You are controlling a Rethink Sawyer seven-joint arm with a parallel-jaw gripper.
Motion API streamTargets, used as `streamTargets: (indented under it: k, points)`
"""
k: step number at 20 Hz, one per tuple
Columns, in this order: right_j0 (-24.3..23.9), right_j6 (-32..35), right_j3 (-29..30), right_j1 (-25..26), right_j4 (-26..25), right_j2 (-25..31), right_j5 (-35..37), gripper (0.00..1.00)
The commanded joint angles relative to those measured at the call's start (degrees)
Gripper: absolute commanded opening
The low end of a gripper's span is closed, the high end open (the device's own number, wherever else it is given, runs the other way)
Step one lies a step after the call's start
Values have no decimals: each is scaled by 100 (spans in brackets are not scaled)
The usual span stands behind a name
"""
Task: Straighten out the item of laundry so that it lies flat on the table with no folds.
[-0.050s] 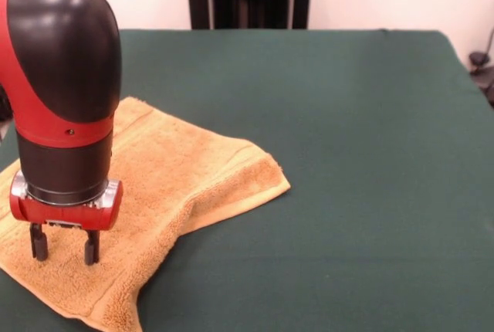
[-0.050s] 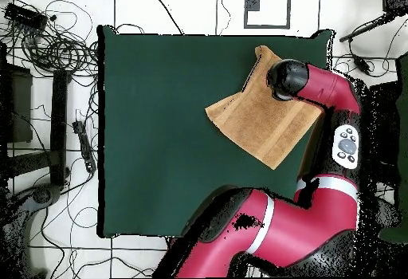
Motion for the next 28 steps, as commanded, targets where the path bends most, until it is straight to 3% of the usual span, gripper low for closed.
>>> streamTargets:
  k: [1,13,18,23,28]
  points:
    - [121,1013,936,660,157,791,-745,100]
    - [-64,1072,1325,546,153,787,-1026,100]
    - [-160,780,1489,495,63,800,-1166,100]
    - [-177,510,1381,538,23,762,-1005,100]
    - [-295,391,1736,166,20,644,-691,100]
